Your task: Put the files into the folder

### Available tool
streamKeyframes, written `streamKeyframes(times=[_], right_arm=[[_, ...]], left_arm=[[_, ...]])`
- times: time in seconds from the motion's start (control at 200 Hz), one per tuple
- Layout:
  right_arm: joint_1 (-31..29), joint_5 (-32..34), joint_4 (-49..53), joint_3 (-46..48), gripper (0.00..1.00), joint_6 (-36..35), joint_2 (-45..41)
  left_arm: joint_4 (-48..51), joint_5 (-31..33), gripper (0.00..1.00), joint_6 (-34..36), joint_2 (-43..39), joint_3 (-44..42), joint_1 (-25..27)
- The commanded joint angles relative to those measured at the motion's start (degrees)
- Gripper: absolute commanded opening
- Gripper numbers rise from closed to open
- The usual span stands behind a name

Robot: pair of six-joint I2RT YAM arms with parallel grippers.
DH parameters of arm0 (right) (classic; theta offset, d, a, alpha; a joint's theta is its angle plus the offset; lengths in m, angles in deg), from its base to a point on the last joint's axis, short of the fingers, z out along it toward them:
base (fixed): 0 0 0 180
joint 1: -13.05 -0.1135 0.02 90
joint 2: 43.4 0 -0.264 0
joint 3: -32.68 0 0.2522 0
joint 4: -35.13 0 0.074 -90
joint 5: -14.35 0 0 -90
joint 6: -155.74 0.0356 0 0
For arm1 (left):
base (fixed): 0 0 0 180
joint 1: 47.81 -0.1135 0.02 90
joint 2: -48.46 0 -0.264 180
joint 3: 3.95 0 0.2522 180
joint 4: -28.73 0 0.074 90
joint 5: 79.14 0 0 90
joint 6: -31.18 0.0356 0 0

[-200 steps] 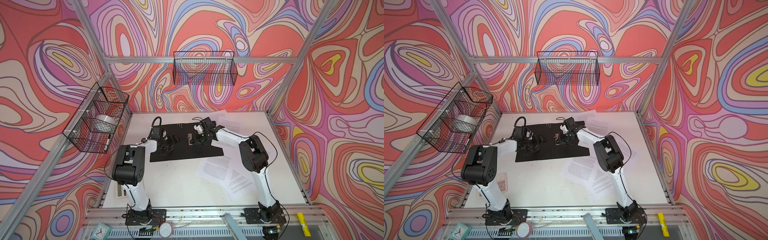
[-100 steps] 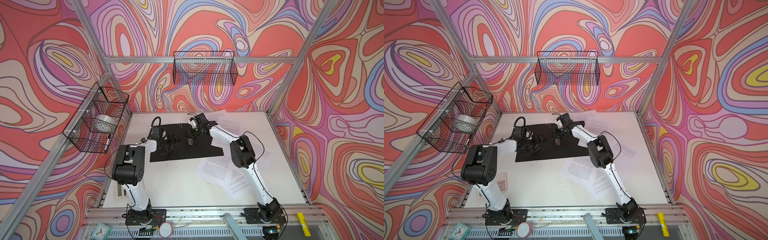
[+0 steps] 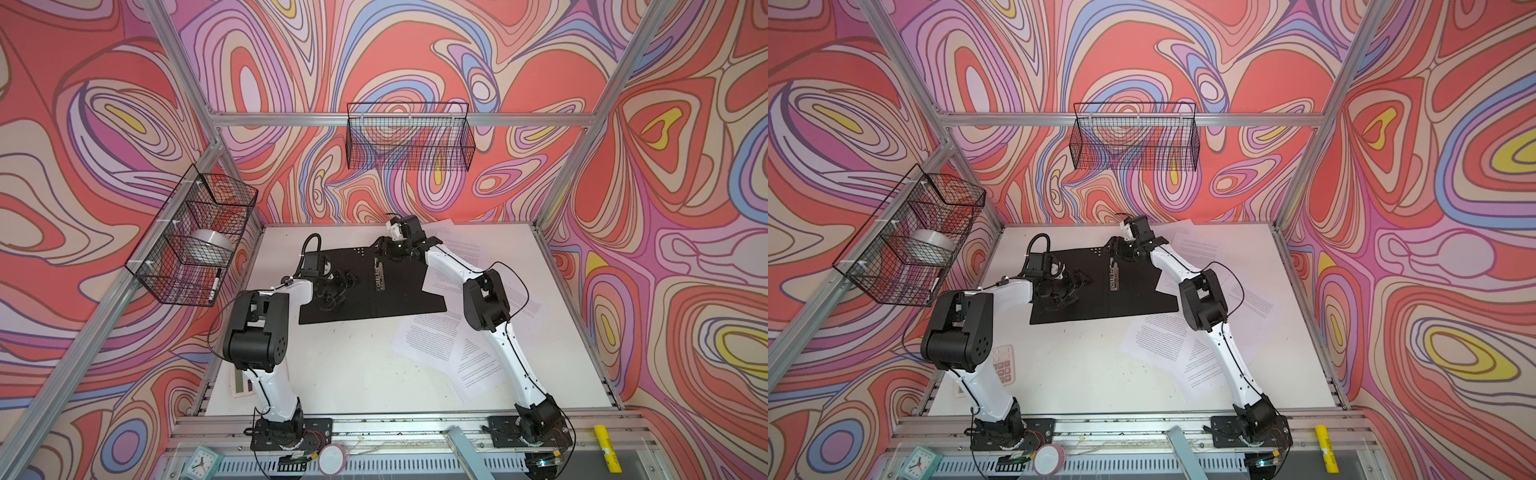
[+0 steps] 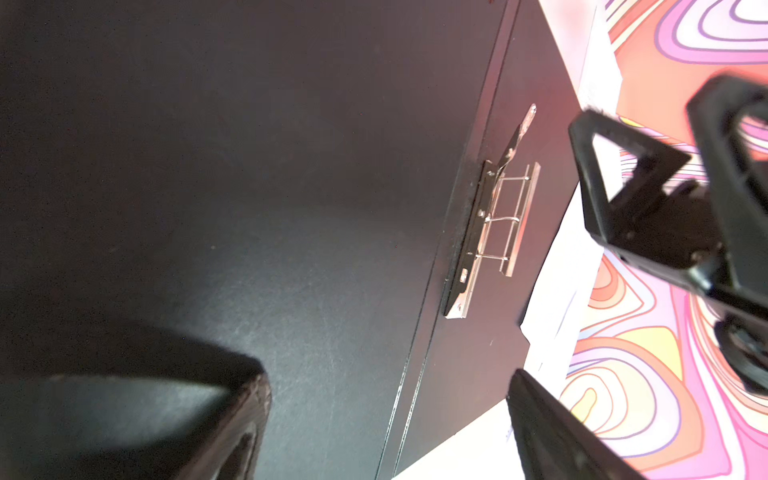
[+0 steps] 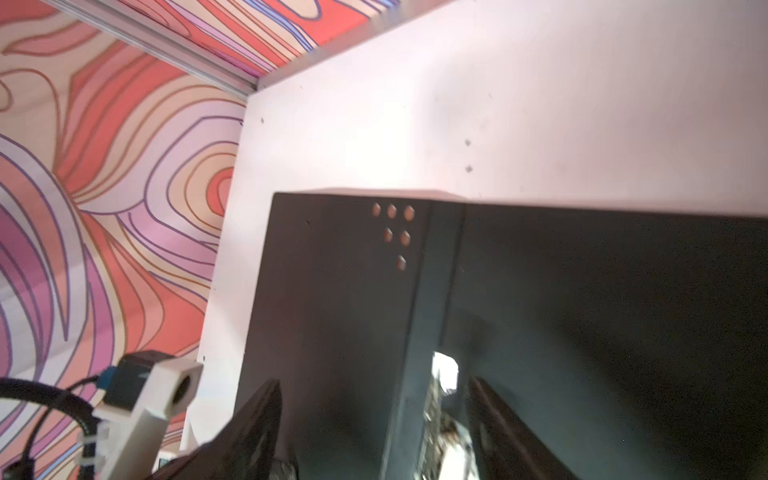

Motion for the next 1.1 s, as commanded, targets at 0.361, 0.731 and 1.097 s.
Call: streamKeyframes(times=[0.361,0.731,1.097], right_arm=[[7.5,20.0,8.8,40.7,0.8,-10.6,-29.8],[13.6,21.4,8.4,47.8,0.81,-7.7,-29.2],[19.6,18.1,6.8,51.9,0.81,-6.7,-33.3]], left_arm=[[22.8,10.3,0.9,9.5,-3.5,7.3,9.5],[26.1,16.3,0.9,10.5,-1.8,8.1,11.0],[26.6,14.2,0.9,10.4,-0.8,4.9,2.6]])
